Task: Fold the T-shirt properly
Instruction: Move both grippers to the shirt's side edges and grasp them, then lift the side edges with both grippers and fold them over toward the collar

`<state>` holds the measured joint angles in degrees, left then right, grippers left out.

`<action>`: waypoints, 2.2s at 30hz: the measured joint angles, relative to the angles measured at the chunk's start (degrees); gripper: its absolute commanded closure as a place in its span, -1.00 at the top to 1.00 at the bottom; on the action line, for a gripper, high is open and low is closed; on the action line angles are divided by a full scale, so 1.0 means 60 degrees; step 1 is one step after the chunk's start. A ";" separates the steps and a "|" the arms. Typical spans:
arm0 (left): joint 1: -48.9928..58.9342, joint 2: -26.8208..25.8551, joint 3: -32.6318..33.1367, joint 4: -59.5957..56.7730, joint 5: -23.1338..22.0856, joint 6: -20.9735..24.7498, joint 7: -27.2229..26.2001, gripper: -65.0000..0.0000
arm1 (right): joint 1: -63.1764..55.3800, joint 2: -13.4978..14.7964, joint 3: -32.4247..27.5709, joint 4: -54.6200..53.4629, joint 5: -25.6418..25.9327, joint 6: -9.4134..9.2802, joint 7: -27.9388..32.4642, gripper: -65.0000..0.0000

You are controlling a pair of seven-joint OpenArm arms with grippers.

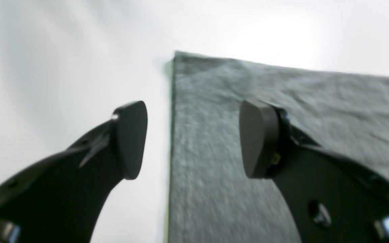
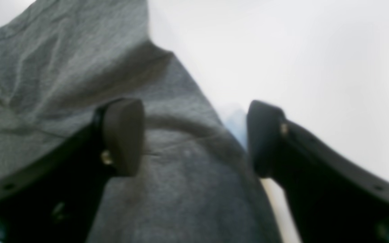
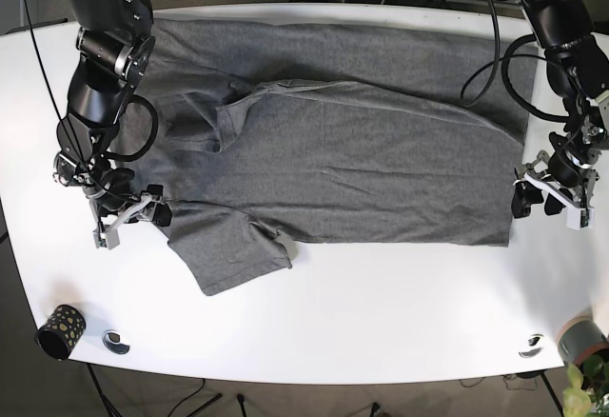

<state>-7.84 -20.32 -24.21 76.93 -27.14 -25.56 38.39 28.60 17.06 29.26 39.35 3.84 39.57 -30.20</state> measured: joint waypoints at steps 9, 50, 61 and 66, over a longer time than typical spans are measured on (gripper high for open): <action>-0.2062 -0.0135 -0.0007 -0.3202 0.1665 -0.0007 -0.0091 0.51 | -0.0011 -0.0175 -0.0004 0.0047 -0.0036 0.0000 -0.0262 -0.98; -0.3031 0.0619 0.1311 -0.5260 0.1949 -0.0583 -0.1683 -1.00 | -0.0342 -0.0277 -0.0015 0.1628 -0.0146 0.0018 -0.0871 -1.00; -0.2313 0.0874 0.1315 -0.2714 0.1851 -0.0645 -0.0980 -1.00 | -0.0514 -0.0277 -0.0018 0.4156 -0.0095 0.0087 -0.2612 -1.00; -0.1734 0.0907 0.1300 -0.1428 0.1759 -0.0674 -0.0605 -1.00 | -0.1209 -0.0313 -0.0004 0.5708 -0.0036 0.0113 -0.3413 -1.00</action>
<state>-18.24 -14.87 -16.40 68.36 -16.58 -29.61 34.76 21.34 15.18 29.23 73.60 3.62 40.25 -50.68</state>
